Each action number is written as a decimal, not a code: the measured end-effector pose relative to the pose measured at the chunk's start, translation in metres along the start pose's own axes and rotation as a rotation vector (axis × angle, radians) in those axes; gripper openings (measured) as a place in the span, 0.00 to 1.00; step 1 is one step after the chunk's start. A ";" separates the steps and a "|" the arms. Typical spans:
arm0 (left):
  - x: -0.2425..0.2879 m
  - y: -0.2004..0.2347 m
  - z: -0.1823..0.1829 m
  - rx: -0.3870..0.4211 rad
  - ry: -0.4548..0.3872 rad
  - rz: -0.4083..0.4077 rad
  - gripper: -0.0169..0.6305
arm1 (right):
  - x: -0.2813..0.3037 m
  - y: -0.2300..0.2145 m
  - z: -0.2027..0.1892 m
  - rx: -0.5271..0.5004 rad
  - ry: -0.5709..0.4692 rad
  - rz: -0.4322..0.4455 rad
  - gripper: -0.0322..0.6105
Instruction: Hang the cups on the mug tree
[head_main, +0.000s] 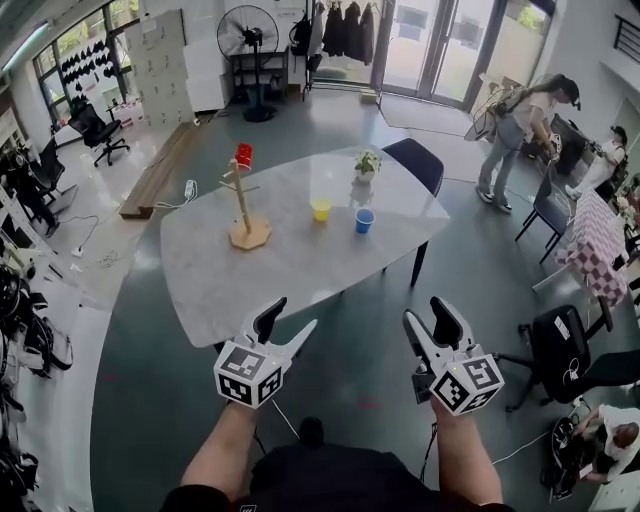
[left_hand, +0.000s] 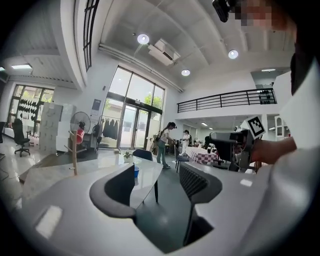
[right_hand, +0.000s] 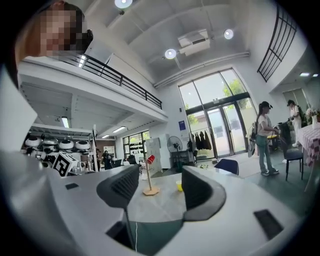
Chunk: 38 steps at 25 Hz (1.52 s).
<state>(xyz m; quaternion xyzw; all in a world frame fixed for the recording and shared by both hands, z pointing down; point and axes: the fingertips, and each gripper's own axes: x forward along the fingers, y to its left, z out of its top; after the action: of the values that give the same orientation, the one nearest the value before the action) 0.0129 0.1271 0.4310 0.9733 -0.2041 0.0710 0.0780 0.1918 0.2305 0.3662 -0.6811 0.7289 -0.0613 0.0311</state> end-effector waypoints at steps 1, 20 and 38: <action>0.003 0.005 0.004 0.006 -0.006 -0.009 0.47 | 0.009 0.002 0.003 -0.003 -0.004 0.002 0.47; 0.100 0.110 0.022 0.011 0.076 0.047 0.47 | 0.162 -0.069 -0.011 0.099 -0.017 0.081 0.47; 0.246 0.190 0.023 -0.024 0.132 0.156 0.46 | 0.310 -0.169 -0.041 0.106 0.120 0.204 0.47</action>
<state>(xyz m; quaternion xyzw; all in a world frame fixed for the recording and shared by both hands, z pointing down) 0.1605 -0.1443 0.4737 0.9465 -0.2747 0.1384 0.0974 0.3320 -0.0880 0.4413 -0.5958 0.7908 -0.1371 0.0295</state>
